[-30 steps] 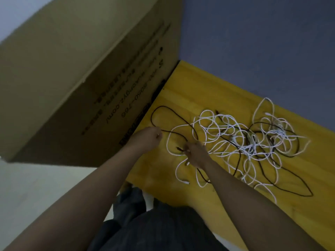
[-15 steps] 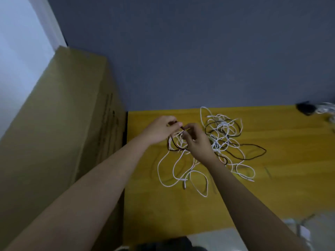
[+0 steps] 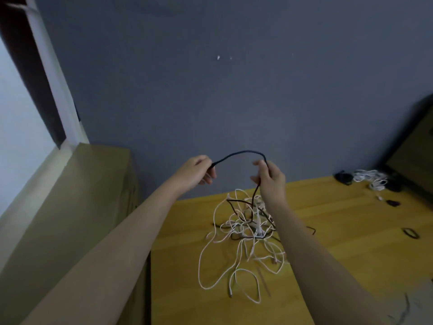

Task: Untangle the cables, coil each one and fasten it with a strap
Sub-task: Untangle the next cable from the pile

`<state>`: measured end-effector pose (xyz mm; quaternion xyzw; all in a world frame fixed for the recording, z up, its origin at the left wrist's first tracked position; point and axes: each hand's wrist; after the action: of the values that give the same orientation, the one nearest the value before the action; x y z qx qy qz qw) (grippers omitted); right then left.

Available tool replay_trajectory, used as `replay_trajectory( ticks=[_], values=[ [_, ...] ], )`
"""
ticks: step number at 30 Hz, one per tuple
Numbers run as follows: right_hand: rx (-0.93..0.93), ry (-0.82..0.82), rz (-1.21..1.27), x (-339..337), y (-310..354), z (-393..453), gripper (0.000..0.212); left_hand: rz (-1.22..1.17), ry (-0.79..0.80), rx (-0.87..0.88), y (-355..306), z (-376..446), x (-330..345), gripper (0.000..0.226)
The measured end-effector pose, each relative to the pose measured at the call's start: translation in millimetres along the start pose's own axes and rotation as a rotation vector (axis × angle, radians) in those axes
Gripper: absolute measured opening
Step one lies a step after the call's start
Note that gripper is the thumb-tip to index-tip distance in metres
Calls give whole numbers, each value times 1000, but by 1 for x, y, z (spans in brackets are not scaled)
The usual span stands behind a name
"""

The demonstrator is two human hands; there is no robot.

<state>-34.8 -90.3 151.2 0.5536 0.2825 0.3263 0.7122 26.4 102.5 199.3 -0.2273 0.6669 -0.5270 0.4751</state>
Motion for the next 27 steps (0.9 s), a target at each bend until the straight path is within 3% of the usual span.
replay_trajectory(
  ticks=[5,7,10,15,19,23,27],
  values=[
    [-14,205,-303,-7,19,-5,24,179,-93,170,-20,-8,5,46],
    [-75,103,-190,-5,41,-5,22,266,-56,228,-21,-10,2,41],
    [-160,11,-50,1,68,-9,20,169,4,239,-21,-9,-9,32],
    [145,332,-626,-5,7,-54,22,-2,-56,201,-7,-10,-30,27],
    [245,201,-630,-8,-39,-100,24,-267,-162,72,13,-14,-44,23],
    [171,-39,-392,10,-23,-108,29,-225,-7,15,36,-11,-49,27],
    [-12,-252,-305,24,8,-99,25,-478,88,-63,47,-10,-39,27]
  ],
)
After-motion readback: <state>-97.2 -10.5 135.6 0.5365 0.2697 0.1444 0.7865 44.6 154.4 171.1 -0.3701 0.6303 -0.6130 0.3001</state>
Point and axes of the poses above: each hand's wrist, its own z-axis towards the middle knuckle, its own x-axis out of the palm, y = z × x, and after that the axes turned 1 degree about -y, right-handed
